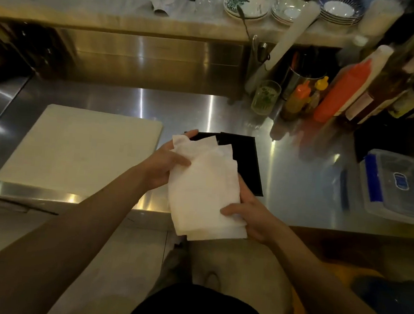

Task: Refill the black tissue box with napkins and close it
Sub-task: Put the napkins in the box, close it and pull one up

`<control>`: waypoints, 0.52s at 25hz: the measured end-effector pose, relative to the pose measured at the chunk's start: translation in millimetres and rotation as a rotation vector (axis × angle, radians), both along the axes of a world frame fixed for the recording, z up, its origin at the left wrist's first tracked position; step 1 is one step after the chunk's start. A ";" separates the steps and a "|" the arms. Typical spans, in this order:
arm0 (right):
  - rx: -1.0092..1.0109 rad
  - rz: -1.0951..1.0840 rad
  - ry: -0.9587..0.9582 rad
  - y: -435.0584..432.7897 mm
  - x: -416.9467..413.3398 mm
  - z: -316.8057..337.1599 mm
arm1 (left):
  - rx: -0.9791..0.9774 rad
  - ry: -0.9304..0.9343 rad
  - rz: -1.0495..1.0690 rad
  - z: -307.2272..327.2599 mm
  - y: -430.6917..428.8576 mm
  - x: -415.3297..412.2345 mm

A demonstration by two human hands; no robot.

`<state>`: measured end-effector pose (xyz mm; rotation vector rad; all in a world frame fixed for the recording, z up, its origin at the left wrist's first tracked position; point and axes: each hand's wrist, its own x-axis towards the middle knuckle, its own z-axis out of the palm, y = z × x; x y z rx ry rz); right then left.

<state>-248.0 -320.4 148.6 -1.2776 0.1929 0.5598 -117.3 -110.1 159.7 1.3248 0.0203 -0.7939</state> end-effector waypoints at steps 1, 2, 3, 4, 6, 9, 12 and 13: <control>-0.033 -0.011 0.012 1.7 14.1 -3.7 | 0.008 0.005 0.007 -5.5 -0.1 14.1; -0.077 -0.023 0.010 3.1 27.2 -9.1 | 0.019 0.001 0.012 -10.5 -0.6 26.8; -0.133 -0.036 0.005 5.2 40.7 -14.2 | 0.031 -0.010 0.010 -14.9 -2.2 40.7; -0.183 -0.057 0.004 7.2 51.7 -17.8 | 0.048 -0.028 0.004 -17.3 -3.6 52.0; -0.277 -0.128 0.035 11.6 75.6 -25.3 | 0.056 -0.048 -0.020 -23.1 -5.5 78.6; -0.434 -0.218 0.059 23.9 98.4 -34.6 | 0.080 -0.095 -0.035 -38.8 -7.7 111.0; -0.718 -0.258 0.088 38.8 115.6 -47.1 | 0.284 -0.254 -0.062 -60.8 -16.3 131.6; -0.798 -0.249 0.118 41.7 117.5 -49.7 | 0.343 -0.302 -0.069 -67.5 -20.0 131.7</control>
